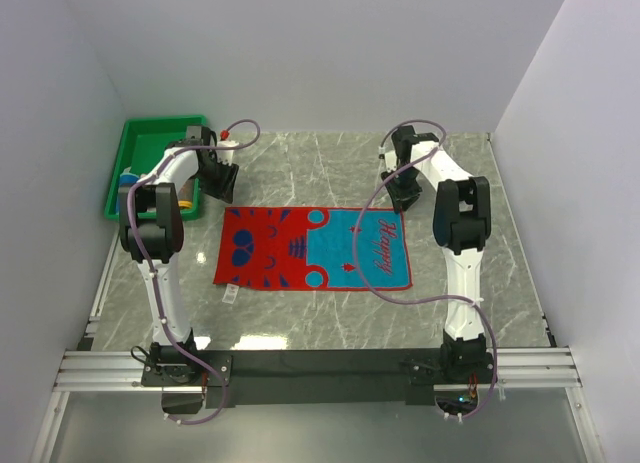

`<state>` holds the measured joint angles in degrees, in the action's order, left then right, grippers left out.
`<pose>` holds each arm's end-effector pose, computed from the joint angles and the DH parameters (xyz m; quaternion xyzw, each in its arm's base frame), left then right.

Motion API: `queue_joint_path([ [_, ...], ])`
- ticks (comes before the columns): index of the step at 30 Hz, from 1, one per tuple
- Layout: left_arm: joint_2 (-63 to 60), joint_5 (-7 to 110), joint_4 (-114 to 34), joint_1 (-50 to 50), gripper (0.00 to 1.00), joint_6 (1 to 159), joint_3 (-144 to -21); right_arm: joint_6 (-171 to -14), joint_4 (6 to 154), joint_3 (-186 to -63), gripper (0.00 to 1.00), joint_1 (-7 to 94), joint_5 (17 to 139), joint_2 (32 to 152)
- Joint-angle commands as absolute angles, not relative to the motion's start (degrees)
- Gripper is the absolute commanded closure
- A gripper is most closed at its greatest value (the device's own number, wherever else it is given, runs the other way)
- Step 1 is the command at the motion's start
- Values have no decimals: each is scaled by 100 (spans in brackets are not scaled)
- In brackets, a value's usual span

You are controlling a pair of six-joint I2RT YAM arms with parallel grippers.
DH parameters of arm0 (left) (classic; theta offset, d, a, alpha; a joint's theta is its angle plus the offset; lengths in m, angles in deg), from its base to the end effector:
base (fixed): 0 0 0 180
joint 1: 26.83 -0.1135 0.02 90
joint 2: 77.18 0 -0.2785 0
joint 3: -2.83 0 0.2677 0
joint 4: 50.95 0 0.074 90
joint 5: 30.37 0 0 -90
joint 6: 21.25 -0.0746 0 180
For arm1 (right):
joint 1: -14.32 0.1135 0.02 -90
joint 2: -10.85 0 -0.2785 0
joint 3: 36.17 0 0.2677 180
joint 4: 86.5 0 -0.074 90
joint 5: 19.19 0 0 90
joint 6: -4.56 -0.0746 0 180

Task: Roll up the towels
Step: Fold the towel

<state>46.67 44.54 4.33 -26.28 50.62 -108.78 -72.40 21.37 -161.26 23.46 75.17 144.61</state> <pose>0.4924 -0.0241 0.1531 0.1831 0.9553 -0.0977 0.2106 0.4937 0.0852 0.1278 -0.1946 0.9769 0.0352 0.0814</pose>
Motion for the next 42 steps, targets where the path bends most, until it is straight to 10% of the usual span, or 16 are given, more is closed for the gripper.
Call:
queue_joint_path([
  [1,4560,4478,340,-2631,50,5099,-11041,-7243,2026,-16372,64,2442,7284,14734],
  [5,4587,4416,393,-2631,51,5099,-11120,-7200,1964,-16391,77,2469,7266,14761],
  [7,4587,4355,410,-2648,53,5099,-11120,-7156,1929,-16399,100,2477,7275,14770],
  [32,4797,4099,762,-2666,58,4256,-10487,-7050,1999,-16276,100,2460,7617,14541],
  [42,4850,3802,815,-2666,93,4343,-10846,-7103,2034,-16557,100,2363,7775,14620],
])
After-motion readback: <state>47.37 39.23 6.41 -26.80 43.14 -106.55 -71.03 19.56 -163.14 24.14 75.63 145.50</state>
